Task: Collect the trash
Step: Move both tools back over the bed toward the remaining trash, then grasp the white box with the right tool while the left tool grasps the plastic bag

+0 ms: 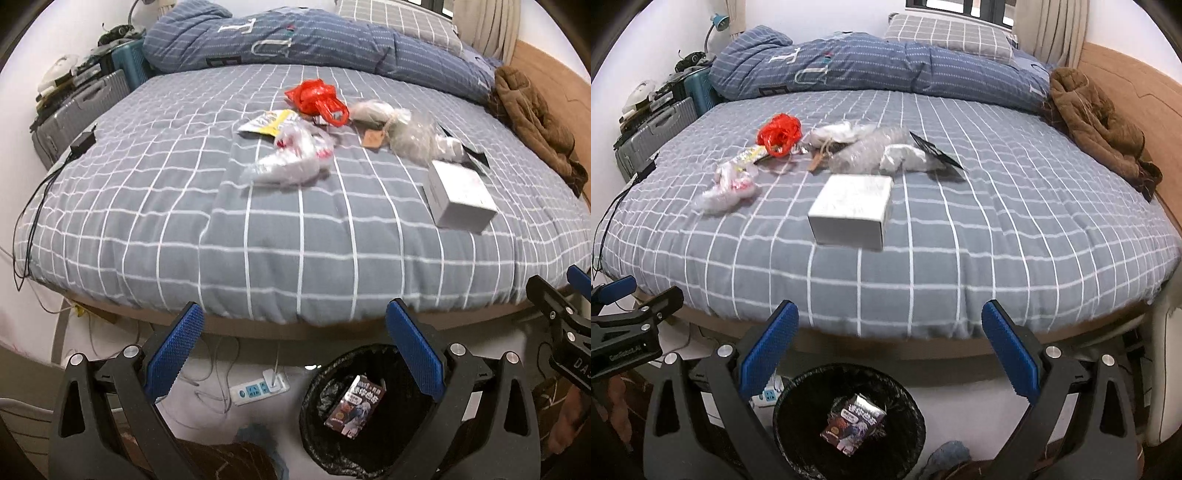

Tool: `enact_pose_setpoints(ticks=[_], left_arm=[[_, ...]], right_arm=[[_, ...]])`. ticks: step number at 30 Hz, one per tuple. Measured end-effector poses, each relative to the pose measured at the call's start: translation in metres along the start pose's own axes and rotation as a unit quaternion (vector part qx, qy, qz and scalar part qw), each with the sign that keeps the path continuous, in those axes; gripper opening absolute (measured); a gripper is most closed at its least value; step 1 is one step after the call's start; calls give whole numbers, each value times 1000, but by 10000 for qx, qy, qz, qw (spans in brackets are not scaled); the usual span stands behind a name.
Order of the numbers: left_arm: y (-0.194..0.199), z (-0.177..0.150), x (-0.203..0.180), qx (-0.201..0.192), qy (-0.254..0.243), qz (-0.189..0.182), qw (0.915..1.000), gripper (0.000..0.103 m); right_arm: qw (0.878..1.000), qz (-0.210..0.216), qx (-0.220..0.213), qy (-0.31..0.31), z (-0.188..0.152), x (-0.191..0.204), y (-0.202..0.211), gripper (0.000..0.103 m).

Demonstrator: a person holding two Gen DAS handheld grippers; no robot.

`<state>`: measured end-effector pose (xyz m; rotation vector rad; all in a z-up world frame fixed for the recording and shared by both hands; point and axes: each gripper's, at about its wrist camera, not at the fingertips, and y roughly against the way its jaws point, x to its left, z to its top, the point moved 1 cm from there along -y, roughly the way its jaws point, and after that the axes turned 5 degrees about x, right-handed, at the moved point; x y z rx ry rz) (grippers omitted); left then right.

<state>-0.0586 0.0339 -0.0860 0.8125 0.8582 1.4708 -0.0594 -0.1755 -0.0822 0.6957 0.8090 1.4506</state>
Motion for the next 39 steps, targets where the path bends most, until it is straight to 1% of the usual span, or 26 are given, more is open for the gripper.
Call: enact_pose_setpoints(ticks=[12, 21, 27, 35, 39], left_arm=[[-24, 61, 18, -96, 130, 10, 9999, 97], [-54, 104, 15, -92, 75, -36, 9999, 97], [-73, 122, 9, -50, -8, -40, 10000, 97], [-93, 134, 6, 22, -48, -22, 10000, 96], [-99, 138, 4, 58, -105, -31, 9999, 87]], right_arm=[[9999, 163, -41, -14, 49, 12, -30, 96], [9996, 268, 56, -108, 74, 15, -63, 96], [9995, 260, 160, -49, 80, 24, -82, 96], [9993, 279, 258, -29, 83, 30, -101, 96], [9992, 242, 319, -47, 83, 30, -108, 93]])
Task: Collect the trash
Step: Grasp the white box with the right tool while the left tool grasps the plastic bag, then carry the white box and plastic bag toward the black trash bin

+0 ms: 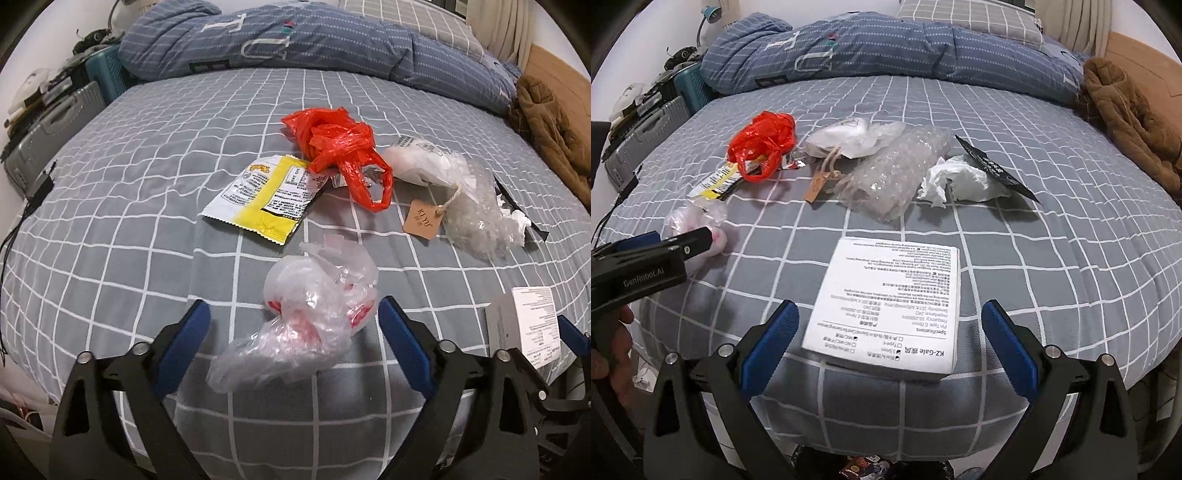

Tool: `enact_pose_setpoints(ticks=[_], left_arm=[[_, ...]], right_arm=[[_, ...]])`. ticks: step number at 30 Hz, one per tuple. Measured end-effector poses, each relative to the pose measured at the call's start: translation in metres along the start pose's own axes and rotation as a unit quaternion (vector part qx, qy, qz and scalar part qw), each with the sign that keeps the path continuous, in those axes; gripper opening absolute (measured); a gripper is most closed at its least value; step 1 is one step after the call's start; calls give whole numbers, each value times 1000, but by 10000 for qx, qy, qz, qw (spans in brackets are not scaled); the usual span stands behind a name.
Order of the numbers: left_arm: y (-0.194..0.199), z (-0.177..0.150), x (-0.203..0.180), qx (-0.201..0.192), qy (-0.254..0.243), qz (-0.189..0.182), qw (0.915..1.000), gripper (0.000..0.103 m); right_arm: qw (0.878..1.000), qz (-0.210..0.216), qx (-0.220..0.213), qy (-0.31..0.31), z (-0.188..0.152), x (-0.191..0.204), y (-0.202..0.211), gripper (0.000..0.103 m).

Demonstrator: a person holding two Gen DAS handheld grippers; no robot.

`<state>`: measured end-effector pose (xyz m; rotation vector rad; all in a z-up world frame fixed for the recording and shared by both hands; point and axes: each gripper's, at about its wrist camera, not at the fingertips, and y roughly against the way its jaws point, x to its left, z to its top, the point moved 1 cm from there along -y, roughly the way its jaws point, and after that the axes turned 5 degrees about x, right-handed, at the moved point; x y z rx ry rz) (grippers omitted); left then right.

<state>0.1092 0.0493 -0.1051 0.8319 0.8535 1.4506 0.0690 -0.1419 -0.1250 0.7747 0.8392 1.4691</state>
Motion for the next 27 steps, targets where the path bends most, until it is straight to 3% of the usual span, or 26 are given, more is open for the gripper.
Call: enact_pose_setpoints(ticks=[5, 9, 27], left_arm=[[-8, 3, -5, 95, -104, -42, 9999, 76], [-14, 4, -11, 225, -198, -88, 9995, 54], [13, -6, -10, 171, -113, 51, 9998, 52]], right_arm=[[10000, 15, 85, -17, -2, -1, -7, 88], [9999, 49, 147, 36, -3, 0, -10, 73], [10000, 36, -52, 14, 0, -4, 15, 71]])
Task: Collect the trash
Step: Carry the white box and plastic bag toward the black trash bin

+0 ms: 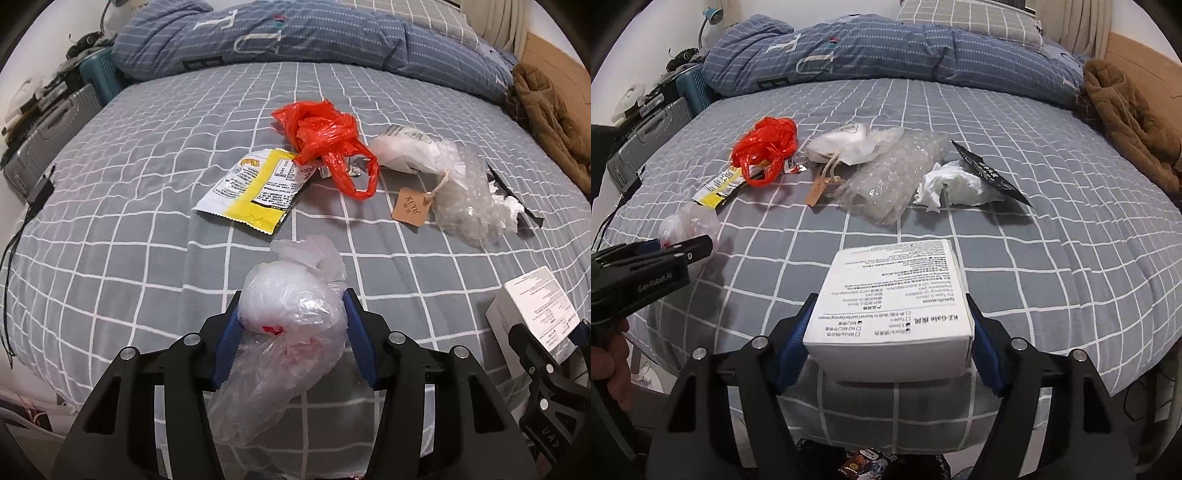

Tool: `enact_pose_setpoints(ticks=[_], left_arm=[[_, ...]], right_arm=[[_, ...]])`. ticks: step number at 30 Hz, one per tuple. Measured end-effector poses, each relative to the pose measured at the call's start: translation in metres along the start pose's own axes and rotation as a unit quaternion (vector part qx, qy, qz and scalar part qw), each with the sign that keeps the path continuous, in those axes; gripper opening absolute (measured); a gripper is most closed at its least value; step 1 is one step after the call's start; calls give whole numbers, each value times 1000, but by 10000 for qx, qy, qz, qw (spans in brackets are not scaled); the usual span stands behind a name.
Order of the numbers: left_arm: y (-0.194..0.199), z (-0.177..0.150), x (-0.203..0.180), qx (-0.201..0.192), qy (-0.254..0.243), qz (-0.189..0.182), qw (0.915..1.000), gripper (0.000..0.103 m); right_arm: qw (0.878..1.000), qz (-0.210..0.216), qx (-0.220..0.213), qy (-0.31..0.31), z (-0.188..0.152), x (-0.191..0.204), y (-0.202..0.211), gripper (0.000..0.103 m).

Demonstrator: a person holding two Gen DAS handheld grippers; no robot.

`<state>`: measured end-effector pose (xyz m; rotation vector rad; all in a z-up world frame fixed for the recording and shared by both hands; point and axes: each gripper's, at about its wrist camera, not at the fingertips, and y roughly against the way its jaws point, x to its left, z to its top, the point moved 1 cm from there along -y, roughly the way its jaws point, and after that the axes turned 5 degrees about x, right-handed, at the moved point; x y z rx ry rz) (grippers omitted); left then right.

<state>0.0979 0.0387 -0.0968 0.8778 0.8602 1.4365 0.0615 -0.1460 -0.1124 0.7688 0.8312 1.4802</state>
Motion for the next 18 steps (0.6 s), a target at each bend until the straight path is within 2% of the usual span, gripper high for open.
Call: enact_pose_setpoints(ticks=[18], left_arm=[[46, -24, -3, -87, 41, -53, 9999, 52]], right_arm=[[9999, 42, -143, 28, -10, 3, 37, 71]])
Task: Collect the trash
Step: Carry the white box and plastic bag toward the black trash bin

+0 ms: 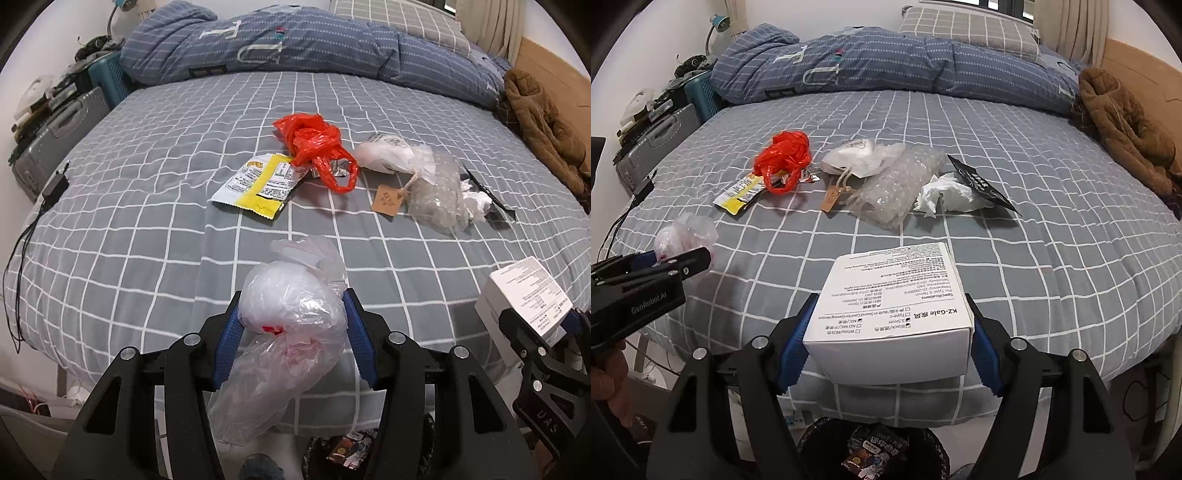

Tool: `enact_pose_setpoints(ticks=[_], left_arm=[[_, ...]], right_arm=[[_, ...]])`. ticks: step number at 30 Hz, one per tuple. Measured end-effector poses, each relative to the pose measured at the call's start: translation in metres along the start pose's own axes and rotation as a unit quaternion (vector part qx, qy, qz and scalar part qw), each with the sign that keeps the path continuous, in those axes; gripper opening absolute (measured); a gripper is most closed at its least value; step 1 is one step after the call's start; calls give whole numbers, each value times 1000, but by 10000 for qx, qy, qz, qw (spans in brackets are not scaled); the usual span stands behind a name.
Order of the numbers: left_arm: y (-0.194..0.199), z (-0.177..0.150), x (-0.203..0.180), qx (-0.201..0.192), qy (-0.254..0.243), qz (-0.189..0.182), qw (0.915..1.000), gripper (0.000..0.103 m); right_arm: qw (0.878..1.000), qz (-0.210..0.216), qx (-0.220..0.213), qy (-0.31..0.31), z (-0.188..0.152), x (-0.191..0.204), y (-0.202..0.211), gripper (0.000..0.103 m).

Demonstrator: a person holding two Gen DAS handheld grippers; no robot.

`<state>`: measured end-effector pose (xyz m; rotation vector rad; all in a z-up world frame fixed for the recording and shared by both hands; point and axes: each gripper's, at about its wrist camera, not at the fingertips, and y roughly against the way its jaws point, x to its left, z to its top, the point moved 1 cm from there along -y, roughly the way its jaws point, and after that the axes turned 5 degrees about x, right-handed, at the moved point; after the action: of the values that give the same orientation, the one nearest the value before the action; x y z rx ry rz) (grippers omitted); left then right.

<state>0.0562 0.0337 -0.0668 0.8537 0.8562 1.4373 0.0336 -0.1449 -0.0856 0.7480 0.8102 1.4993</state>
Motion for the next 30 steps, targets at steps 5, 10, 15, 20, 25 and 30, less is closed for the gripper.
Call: enact_pose_setpoints(ticks=[5, 10, 15, 20, 25, 30], left_arm=[[9, -11, -1, 30, 42, -50, 10000, 52], [17, -22, -5, 43, 20, -46, 10000, 52], [25, -32, -8, 35, 28, -59, 10000, 52], [34, -43, -11, 55, 28, -78, 10000, 52], [41, -54, -14, 101, 24, -134, 9999, 52], [46, -67, -20, 152, -22, -168, 9997, 52]], right_arm=[[10000, 1, -24, 24, -5, 1, 9, 71], [10000, -5, -43, 30, -9, 2, 16, 71], [10000, -8, -67, 50, -15, 3, 26, 71], [9999, -9, -86, 57, -24, 1, 38, 71], [9999, -21, -87, 51, -33, -2, 48, 71], [9999, -33, -77, 66, -40, -3, 53, 71]])
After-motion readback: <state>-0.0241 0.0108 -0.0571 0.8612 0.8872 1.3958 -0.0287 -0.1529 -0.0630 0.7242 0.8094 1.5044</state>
